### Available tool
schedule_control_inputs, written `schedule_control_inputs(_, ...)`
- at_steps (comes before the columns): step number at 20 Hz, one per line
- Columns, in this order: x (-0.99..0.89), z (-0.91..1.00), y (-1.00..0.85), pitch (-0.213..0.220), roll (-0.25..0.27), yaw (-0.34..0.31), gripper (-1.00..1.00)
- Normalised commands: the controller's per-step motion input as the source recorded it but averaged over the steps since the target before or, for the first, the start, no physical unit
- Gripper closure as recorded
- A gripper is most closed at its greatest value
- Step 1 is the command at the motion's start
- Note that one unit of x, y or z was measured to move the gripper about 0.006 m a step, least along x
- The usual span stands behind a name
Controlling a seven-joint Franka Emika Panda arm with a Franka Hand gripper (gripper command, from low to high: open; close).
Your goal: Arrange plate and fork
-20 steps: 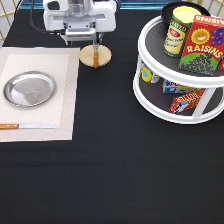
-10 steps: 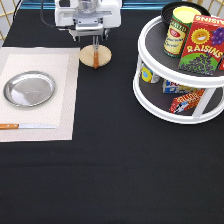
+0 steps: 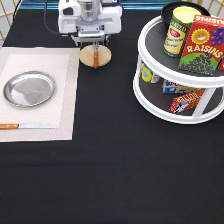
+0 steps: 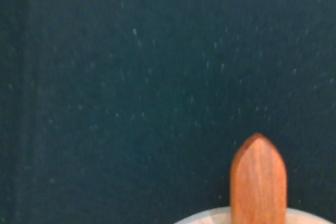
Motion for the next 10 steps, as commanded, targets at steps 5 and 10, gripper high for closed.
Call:
schedule_control_inputs(5,-0.10,-0.33,0.00,-0.017,0.000,0.046,-1.00)
schedule_control_inputs(10,-0.03,-0.26,0.03,-0.030,-0.001,0.048,-1.00)
